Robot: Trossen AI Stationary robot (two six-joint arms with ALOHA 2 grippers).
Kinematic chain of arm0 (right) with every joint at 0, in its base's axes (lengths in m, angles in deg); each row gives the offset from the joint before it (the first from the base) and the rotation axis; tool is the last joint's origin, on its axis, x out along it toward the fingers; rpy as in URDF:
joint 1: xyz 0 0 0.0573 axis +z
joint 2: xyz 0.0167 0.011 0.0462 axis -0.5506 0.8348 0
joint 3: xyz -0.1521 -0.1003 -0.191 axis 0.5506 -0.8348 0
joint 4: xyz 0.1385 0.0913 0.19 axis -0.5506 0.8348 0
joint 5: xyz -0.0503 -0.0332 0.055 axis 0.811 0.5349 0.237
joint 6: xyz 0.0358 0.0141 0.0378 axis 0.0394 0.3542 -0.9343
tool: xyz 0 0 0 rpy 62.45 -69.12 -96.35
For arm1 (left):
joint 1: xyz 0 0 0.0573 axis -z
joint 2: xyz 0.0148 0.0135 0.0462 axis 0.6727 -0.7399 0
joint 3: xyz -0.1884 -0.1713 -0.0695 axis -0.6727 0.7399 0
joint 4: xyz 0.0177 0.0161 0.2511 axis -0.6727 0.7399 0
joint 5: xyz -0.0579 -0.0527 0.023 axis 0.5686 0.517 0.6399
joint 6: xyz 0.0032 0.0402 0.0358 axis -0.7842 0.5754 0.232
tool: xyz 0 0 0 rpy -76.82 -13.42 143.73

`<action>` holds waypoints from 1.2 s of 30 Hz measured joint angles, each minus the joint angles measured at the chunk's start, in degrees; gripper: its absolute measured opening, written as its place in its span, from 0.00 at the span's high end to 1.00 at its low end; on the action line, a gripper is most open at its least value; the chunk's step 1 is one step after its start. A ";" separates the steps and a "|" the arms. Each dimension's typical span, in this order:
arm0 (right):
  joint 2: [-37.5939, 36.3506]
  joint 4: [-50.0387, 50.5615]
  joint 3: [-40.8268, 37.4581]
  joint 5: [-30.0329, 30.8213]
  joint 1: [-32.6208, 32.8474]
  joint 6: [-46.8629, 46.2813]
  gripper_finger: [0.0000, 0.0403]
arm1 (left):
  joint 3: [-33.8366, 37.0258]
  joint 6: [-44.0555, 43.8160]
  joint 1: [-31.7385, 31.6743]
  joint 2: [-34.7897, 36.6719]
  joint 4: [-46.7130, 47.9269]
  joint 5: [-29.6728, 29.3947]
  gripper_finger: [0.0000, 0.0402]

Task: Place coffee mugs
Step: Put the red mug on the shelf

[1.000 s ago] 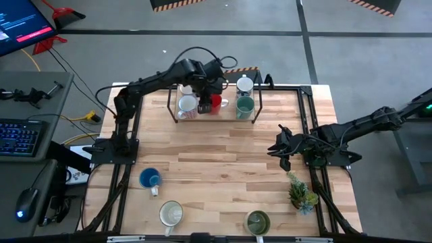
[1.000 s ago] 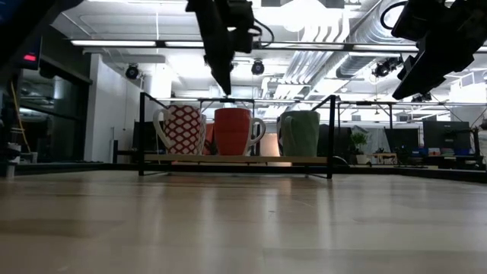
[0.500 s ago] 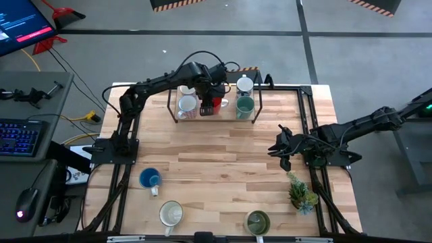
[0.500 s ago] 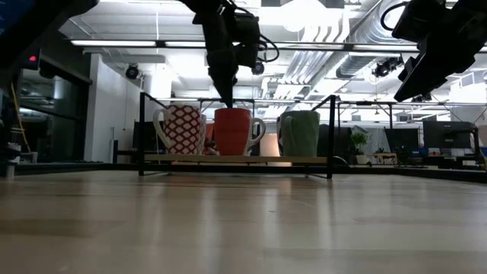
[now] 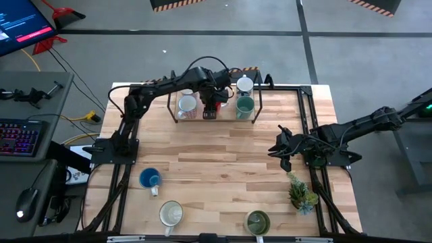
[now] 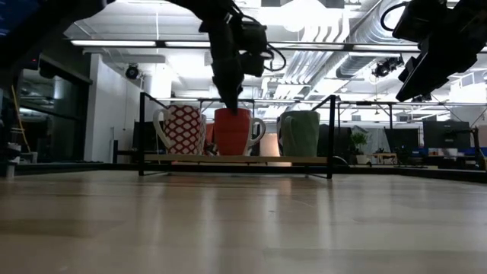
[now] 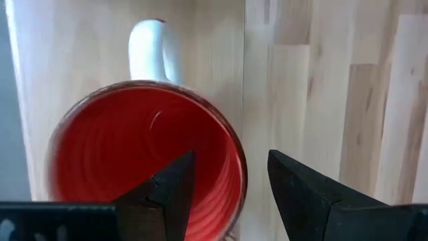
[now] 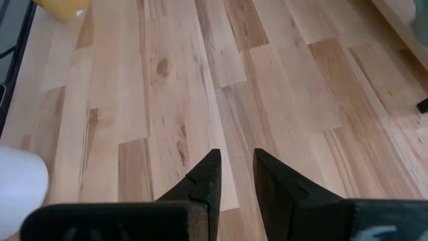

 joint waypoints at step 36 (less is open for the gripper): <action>0.00 0.37 0.02 -0.28 0.00 0.00 0.83 | -0.02 0.09 -0.26 -3.94 -3.32 -1.05 0.63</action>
